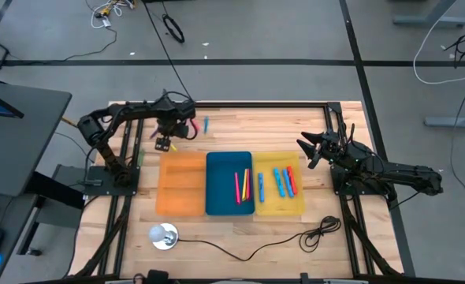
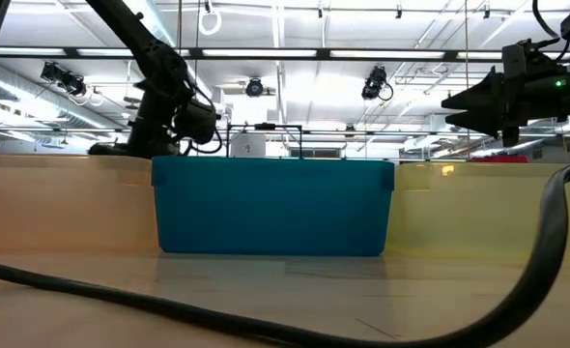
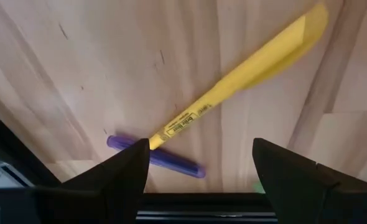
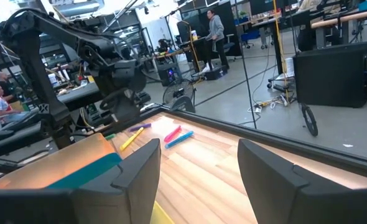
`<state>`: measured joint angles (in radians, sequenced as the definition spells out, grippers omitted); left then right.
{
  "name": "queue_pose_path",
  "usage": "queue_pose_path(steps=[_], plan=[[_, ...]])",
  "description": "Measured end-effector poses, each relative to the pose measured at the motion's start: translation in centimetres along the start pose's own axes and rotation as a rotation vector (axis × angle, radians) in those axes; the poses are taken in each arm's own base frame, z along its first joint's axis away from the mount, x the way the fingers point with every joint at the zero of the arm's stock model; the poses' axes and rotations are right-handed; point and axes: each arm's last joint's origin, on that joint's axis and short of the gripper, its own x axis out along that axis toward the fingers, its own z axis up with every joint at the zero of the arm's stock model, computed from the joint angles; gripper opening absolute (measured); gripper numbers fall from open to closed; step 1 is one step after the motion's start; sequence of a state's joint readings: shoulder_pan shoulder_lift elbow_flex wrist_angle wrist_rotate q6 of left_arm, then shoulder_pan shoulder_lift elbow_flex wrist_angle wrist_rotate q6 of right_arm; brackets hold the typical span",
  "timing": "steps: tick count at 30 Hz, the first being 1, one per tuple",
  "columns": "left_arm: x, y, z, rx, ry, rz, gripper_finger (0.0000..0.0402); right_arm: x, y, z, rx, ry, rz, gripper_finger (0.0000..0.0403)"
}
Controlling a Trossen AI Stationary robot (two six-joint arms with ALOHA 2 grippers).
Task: Pick & Place Markers
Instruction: Put the yellow pen into the blue bin
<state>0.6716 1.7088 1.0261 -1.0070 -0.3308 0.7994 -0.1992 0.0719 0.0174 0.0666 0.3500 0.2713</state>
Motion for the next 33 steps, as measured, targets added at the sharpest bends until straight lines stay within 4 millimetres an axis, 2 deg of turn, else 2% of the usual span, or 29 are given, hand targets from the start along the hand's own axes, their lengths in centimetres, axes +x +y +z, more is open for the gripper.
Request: queue_pose_path(steps=[3, 11, 21, 33], plan=[[0.5, -0.3, -0.1, 0.021, 0.023, 0.007, 0.0291, 0.0, 0.0, 0.0, 0.0, 0.0, 0.0, 0.0215], [2.0, -0.9, -0.3, 0.219, 0.015, 0.037, 0.0291, 0.0, 0.0, 0.0, 0.0, 0.0, 0.0, 0.0215], [3.1, -1.0, 0.2, 0.312, -0.085, 0.073, 0.0291, 0.0, 0.0, 0.0, 0.0, 0.0, 0.0, 0.0215], [3.7, -1.5, 0.2, 0.401, -0.083, 0.071, 0.0291, 0.0, 0.0, 0.0, 0.0, 0.0, 0.0, 0.0215]])
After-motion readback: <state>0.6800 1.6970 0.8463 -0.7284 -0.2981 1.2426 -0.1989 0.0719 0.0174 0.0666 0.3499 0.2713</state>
